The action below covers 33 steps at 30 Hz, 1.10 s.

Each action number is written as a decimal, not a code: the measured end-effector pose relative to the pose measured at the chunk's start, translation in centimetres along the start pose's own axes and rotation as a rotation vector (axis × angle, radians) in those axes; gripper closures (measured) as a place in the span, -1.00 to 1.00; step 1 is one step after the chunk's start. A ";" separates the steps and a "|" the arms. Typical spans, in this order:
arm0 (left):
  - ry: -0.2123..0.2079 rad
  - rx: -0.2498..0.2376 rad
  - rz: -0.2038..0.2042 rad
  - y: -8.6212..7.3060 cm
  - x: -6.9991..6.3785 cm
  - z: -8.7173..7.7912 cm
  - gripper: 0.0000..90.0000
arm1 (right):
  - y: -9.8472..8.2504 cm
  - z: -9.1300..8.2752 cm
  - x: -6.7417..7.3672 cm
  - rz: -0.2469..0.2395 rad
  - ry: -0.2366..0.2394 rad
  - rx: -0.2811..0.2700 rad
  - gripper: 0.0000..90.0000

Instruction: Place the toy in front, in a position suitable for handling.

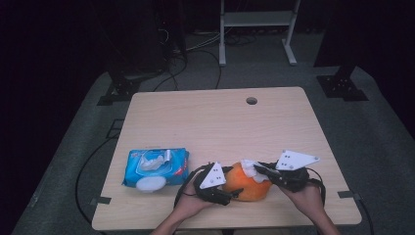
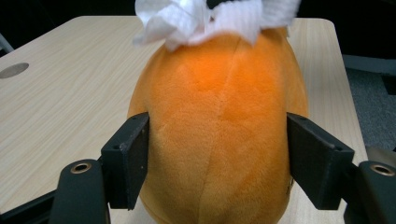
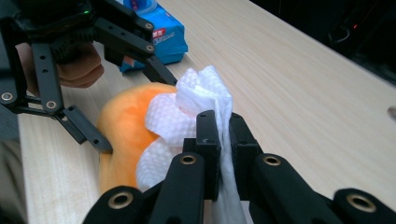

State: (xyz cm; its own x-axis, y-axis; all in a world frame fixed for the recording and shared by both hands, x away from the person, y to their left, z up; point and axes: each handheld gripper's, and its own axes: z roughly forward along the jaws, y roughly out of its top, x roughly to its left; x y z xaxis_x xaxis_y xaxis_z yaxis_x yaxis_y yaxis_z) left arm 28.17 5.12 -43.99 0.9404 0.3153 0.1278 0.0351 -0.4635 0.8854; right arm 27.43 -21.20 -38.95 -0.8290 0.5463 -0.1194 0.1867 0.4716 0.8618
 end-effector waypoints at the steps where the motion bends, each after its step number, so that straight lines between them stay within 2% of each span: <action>1: -0.001 0.003 -0.003 0.0 0.0 0.0 -0.43 | -0.3 0.0 -0.2 0.024 0.023 -0.007 0.89; 3: 0.004 0.023 -0.033 0.3 0.1 0.2 -0.59 | -0.5 0.1 -0.1 0.026 0.038 -0.005 0.89; 5: 0.000 0.045 -0.078 0.3 0.3 0.3 -0.87 | -0.5 0.2 0.4 0.014 0.057 0.000 0.89; 7: -0.032 0.048 -0.129 0.3 0.4 0.6 -0.94 | -0.5 0.1 0.6 0.014 0.081 -0.004 0.89; 8: -0.045 0.051 -0.139 0.3 0.4 0.7 -0.93 | -0.5 0.1 0.7 0.009 0.088 -0.003 0.89; 9: -0.043 0.049 -0.130 0.4 0.3 0.7 -0.87 | -0.4 0.1 0.9 0.008 0.090 -0.001 0.89; 11: -0.028 0.033 -0.086 0.5 0.2 0.6 -0.53 | -0.1 0.2 1.1 -0.003 0.079 -0.006 0.89; 12: -0.020 0.014 -0.059 0.6 0.1 0.4 -0.40 | 0.2 0.1 1.3 -0.001 0.074 -0.022 0.89; 13: -0.011 0.003 -0.043 0.6 0.0 0.4 -0.29 | 0.6 0.0 1.4 0.005 0.091 -0.055 0.89; 14: 0.010 -0.005 -0.011 0.8 -0.3 0.5 -0.27 | 0.8 0.1 1.5 -0.002 0.097 -0.070 0.89; 16: 0.050 -0.004 0.024 0.9 -0.6 0.6 -0.26 | 1.3 0.4 2.0 -0.035 0.085 -0.059 0.89; 18: 0.057 -0.004 0.028 0.6 -0.3 0.5 -0.26 | 1.0 0.6 1.8 -0.036 0.087 -0.050 0.89; 22: 0.061 -0.007 -0.003 0.2 0.4 0.2 -0.32 | -0.4 -0.1 0.1 0.020 0.053 -0.035 0.89; 23: 0.053 -0.001 -0.015 0.2 0.5 0.2 -0.37 | -0.7 -0.3 -0.3 0.046 0.049 -0.031 0.89; 25: 0.041 0.018 -0.052 0.5 0.6 0.4 -0.62 | -1.3 -0.5 -0.7 0.070 0.059 -0.033 0.89; 27: 0.026 0.052 -0.091 0.8 0.8 0.6 -0.84 | -1.3 -0.3 -0.2 0.053 0.070 -0.025 0.89; 29: -0.004 0.061 -0.146 0.7 1.1 0.8 -0.97 | -1.0 0.0 0.5 0.034 0.102 -0.026 0.89; 31: -0.015 0.056 -0.170 0.5 1.5 0.7 -0.96 | -0.6 0.3 1.1 0.007 0.120 -0.031 0.89; 33: -0.011 0.044 -0.164 0.4 1.5 0.4 -0.70 | -0.4 0.5 1.5 -0.019 0.100 -0.028 0.89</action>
State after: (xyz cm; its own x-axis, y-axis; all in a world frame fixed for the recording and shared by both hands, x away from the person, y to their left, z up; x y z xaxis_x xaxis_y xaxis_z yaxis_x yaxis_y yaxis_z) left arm 29.71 5.09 -43.67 0.9244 0.3809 -0.0214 0.2026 -0.4426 0.8735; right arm 26.35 -20.26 -39.72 -0.8809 0.4652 -0.0869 0.1570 0.4605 0.8737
